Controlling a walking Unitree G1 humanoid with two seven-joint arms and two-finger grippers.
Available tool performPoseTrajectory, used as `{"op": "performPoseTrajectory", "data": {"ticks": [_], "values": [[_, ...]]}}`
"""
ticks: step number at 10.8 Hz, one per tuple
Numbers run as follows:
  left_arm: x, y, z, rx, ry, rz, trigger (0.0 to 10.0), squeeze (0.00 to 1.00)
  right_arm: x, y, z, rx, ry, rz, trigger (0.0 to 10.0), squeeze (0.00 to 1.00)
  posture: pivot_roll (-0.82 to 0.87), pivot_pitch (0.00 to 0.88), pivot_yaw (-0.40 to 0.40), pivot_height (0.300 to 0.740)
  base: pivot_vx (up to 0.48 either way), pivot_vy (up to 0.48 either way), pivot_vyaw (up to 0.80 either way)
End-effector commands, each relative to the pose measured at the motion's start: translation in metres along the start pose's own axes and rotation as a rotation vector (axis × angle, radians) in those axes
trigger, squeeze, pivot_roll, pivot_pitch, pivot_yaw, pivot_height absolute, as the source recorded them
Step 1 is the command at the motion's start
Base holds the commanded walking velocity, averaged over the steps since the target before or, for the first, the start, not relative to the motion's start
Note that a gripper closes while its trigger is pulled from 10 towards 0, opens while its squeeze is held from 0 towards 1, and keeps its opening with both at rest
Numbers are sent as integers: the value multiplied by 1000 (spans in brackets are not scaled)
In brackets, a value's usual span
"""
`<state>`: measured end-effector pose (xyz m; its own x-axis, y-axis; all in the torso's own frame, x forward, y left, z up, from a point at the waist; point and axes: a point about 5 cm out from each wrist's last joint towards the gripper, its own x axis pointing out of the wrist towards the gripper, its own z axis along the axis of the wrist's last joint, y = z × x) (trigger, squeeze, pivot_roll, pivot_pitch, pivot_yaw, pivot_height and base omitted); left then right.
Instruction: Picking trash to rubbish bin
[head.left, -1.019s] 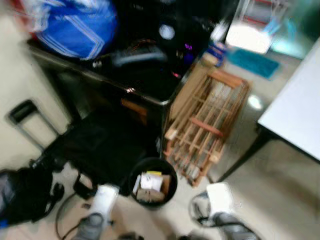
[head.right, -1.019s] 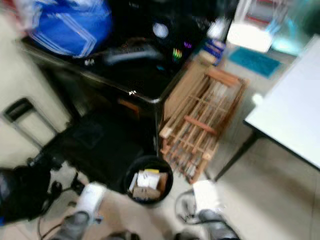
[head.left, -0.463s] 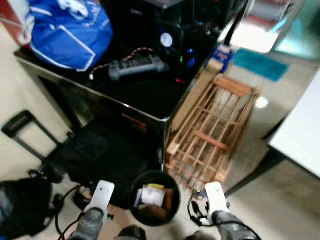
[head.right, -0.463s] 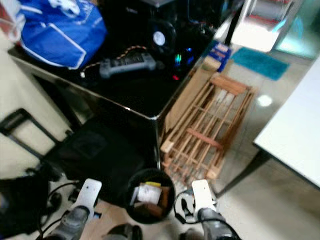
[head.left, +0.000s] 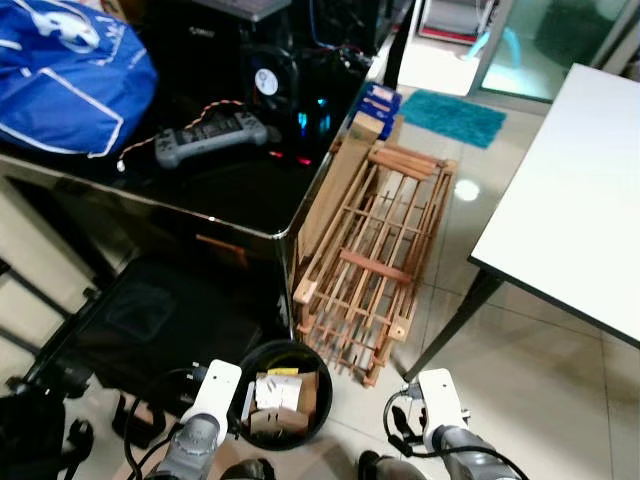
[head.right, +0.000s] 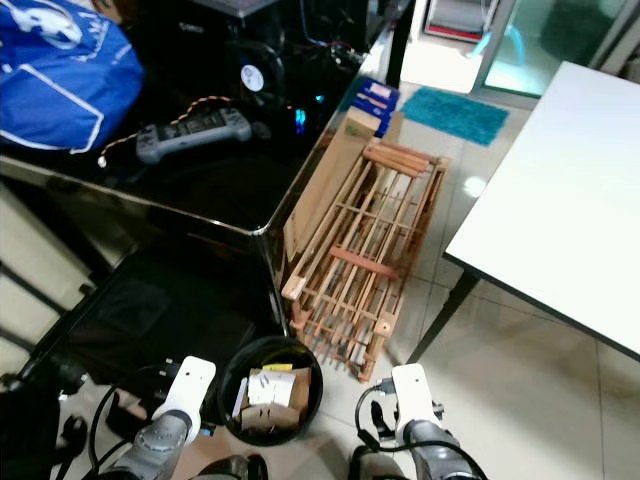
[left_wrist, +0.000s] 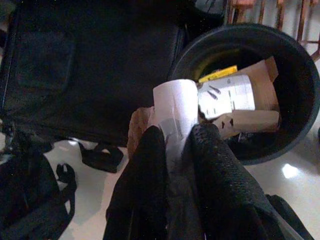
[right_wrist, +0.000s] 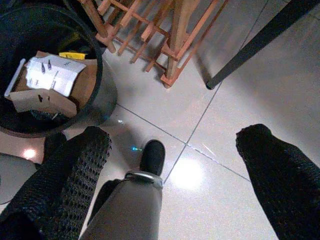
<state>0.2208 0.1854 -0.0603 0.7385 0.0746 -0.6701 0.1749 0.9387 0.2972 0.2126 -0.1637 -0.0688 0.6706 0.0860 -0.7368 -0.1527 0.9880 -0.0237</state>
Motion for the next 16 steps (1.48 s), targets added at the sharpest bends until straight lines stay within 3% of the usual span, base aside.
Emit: {"op": "performPoseTrajectory", "data": {"ticks": [1,6,8,16], "values": [[-2,-1,-7,9,25,-5,10000,0,-1,0,-4,0,13,3,10000,0,26,170,15,740,0,0,0],[-1,-2,-6,27,23,-11,10000,0,-1,0,-5,2,19,7,10000,0,25,178,13,740,287,0,-569],[-1,-3,-6,12,26,-19,10000,0,-1,0,-4,-2,15,4,10000,0,26,181,13,740,349,0,0],[0,-2,-2,19,12,-6,10000,0,0,-1,1,-1,5,12,10000,0,25,187,14,740,0,0,0]]}}
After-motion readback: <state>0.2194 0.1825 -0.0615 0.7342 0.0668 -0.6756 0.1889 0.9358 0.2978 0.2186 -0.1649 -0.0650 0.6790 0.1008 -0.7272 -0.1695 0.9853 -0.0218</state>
